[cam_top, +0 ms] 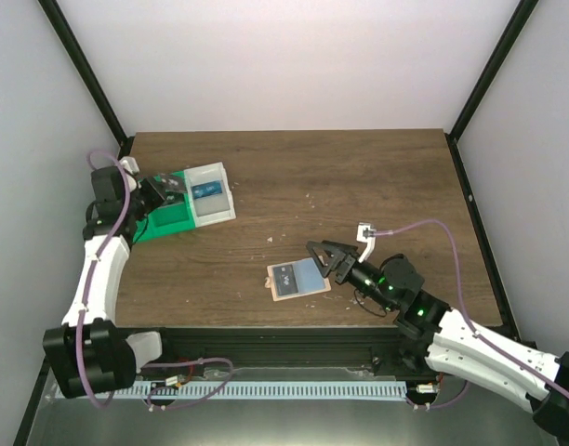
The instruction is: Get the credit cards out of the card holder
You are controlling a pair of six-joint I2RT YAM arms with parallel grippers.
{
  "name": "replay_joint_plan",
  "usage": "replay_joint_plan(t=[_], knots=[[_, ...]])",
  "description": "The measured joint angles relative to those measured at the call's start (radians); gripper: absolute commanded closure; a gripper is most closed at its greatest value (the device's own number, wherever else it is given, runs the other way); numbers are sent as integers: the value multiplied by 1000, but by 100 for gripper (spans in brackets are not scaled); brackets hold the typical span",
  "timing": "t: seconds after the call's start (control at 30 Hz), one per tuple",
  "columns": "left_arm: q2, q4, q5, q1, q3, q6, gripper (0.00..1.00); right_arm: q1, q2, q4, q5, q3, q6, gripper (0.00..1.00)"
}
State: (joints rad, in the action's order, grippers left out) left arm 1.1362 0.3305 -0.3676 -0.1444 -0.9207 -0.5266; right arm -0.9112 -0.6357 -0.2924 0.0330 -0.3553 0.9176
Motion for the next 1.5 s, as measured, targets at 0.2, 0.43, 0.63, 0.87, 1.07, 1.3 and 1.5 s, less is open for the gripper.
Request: replay_joint_plan(t=[0.2, 0.43, 0.63, 0.87, 1.07, 1.3, 1.5], knots=[[127, 17, 94, -52, -66, 70, 100, 0, 45, 35, 16, 16, -21, 0], [283, 9, 52, -143, -98, 97, 100, 0, 56, 61, 24, 16, -39, 0], [391, -10, 2, -163, -134, 100, 100, 0, 67, 73, 37, 16, -50, 0], [449, -53, -47, -163, -121, 89, 100, 0, 63, 77, 49, 16, -65, 0], [482, -78, -50, -163, -126, 89, 100, 0, 46, 75, 59, 16, -65, 0], [541, -125, -58, -154, -150, 90, 100, 0, 8, 82, 65, 16, -63, 0], [582, -169, -65, -148, -151, 89, 97, 0, 0, 87, 68, 16, -49, 0]])
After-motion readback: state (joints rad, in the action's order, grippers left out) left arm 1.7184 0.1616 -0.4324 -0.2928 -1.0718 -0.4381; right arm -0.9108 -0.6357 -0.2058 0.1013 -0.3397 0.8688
